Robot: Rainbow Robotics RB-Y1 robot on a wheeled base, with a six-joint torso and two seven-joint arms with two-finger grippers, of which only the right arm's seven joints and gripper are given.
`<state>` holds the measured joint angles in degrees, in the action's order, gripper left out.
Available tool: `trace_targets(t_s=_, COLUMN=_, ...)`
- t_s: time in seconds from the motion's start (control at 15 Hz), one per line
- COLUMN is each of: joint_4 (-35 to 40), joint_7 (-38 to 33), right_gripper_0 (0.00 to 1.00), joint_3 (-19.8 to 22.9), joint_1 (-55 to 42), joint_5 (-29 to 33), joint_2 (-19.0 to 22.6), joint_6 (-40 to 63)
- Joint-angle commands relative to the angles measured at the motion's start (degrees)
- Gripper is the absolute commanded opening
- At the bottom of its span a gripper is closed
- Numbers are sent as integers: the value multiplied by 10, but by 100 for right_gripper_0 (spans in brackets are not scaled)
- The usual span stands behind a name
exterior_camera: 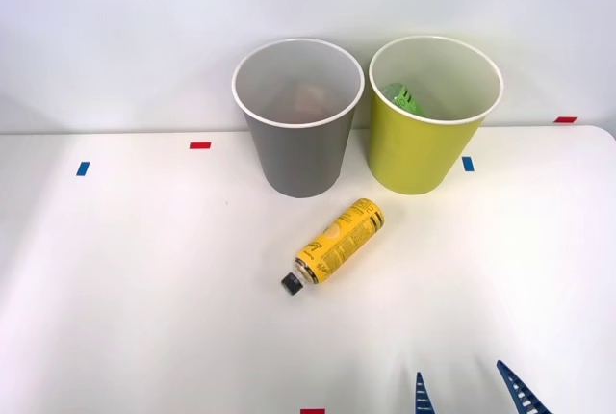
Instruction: Put cans in the gray bin, plastic bottles in the light green bin
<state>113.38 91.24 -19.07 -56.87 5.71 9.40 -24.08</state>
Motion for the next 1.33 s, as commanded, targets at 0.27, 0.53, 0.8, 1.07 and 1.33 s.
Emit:
trace_targets(t_s=0.27, joint_4=0, joint_7=0, right_gripper_0=100, joint_3=0, joint_1=0, joint_5=0, joint_2=0, joint_6=0)
trace_targets(t_s=0.53, joint_4=0, joint_7=0, right_gripper_0=100, joint_3=0, joint_1=0, joint_5=0, joint_2=0, joint_6=0)
trace_targets(t_s=0.8, joint_4=0, joint_7=0, right_gripper_0=100, joint_3=0, joint_1=0, joint_5=0, joint_2=0, joint_6=0)
trace_targets(t_s=1.07, joint_4=0, joint_7=0, right_gripper_0=100, joint_3=0, joint_1=0, joint_5=0, joint_2=0, joint_6=0)
trace_targets(t_s=1.33, joint_4=0, joint_7=0, right_gripper_0=100, joint_3=0, joint_1=0, joint_5=0, joint_2=0, joint_6=0)
